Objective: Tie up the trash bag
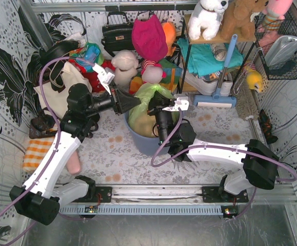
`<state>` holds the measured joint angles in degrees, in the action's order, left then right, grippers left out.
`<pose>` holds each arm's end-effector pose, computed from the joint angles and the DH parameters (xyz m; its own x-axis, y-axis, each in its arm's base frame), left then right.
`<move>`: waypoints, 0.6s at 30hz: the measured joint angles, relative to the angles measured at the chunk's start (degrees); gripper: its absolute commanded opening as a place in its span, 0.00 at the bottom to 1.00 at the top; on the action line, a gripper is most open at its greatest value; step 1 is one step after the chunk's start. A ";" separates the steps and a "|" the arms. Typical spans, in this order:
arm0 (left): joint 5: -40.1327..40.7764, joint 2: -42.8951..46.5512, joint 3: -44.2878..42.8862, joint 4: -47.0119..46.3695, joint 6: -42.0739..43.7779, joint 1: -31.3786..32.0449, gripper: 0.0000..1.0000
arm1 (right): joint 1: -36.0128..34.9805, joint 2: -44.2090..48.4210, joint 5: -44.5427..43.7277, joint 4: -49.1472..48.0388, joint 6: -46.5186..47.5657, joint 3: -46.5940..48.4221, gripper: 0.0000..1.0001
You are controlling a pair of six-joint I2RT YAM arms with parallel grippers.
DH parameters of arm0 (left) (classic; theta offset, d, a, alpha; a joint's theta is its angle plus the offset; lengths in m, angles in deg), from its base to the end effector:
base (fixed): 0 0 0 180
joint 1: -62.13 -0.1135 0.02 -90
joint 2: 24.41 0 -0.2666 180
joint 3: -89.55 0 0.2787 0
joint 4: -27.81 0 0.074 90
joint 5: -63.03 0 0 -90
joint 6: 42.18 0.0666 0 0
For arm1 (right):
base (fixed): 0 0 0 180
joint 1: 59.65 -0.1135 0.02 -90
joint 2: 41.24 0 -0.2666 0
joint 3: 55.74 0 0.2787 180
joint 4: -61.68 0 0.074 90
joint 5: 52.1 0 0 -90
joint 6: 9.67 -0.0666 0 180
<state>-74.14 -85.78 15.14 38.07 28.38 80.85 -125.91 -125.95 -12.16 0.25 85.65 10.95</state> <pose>0.2523 -0.1371 0.4162 -0.2602 -0.1507 -0.9537 0.8752 0.3803 -0.2989 0.1857 0.2955 0.3730 0.3092 0.5551 -0.7722 -0.3362 0.8233 0.4573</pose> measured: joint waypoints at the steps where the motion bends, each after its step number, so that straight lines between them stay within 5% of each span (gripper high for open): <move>1: 1.18 0.07 -0.11 1.05 0.61 0.00 0.43 | 0.04 0.00 0.07 -0.31 0.09 0.00 0.00; 11: 11.19 -2.54 -6.86 7.43 6.78 0.00 0.55 | 0.04 0.02 0.85 -0.87 0.09 -0.61 0.00; 18: 8.04 -8.11 -10.56 7.52 8.24 0.00 0.59 | 0.04 0.02 1.07 -0.81 0.09 -0.98 0.00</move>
<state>-66.10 -93.88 4.58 45.59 36.62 80.85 -125.86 -125.93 -11.09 -0.56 85.74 9.97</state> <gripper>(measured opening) 0.580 0.003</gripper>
